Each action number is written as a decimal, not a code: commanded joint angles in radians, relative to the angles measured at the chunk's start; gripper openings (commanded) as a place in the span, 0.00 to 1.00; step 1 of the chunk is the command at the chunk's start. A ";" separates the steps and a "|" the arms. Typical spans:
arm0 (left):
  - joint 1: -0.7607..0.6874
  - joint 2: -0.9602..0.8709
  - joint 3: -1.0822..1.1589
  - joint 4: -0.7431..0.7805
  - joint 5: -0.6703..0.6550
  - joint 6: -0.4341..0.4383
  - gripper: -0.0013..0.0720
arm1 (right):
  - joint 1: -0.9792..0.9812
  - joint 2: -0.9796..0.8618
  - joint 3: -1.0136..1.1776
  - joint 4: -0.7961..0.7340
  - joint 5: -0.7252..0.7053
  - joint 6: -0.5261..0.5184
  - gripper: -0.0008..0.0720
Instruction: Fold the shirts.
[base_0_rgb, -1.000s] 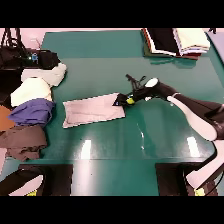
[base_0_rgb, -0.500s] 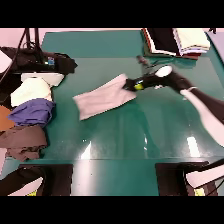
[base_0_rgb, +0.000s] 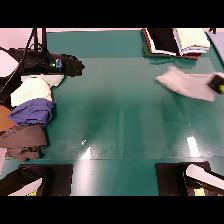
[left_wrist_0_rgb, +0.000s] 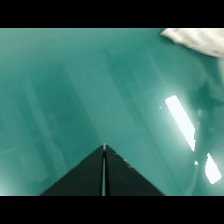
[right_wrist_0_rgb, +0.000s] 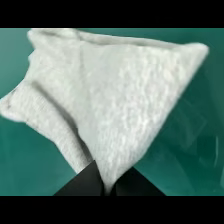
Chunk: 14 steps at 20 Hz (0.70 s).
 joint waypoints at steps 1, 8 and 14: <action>-0.002 0.000 0.000 -0.002 0.006 -0.017 0.04 | -0.272 0.061 -0.049 -0.023 -0.001 0.001 0.02; -0.002 0.000 0.000 -0.002 -0.016 -0.016 0.04 | -0.348 0.063 -0.082 -0.187 0.038 0.006 0.02; -0.002 0.000 0.000 -0.002 -0.041 -0.016 0.04 | -0.353 0.063 -0.014 -0.495 0.057 0.100 0.02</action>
